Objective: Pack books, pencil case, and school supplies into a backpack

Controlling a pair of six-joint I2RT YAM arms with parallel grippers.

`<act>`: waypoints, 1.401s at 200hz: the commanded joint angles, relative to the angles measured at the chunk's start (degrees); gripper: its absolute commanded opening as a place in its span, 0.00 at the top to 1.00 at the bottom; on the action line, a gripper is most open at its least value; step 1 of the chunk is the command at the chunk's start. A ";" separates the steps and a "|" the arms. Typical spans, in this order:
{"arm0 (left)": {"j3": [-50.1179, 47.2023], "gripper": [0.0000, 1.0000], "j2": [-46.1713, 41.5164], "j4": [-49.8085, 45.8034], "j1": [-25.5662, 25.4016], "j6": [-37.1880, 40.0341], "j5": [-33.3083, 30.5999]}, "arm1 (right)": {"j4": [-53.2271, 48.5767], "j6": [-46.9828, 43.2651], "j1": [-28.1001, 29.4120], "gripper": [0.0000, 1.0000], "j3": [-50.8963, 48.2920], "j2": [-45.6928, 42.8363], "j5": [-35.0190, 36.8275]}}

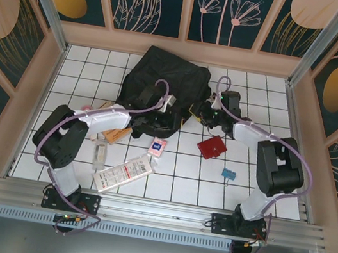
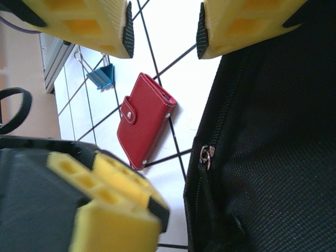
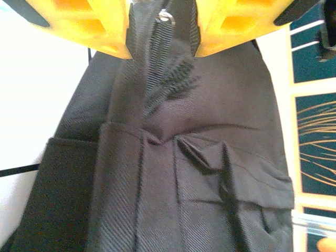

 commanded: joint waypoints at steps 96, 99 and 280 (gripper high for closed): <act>-3.88 0.60 -3.06 2.56 -0.29 -0.07 -0.94 | 2.36 4.71 3.65 0.62 -4.09 -1.88 2.79; -3.94 0.60 -2.89 2.64 -0.30 -0.22 -0.89 | 2.54 4.81 3.79 0.62 -4.05 -1.68 2.70; -7.65 0.63 -3.59 4.57 -0.27 -1.36 -1.97 | 45.58 17.43 1.81 1.00 -14.07 3.77 -4.33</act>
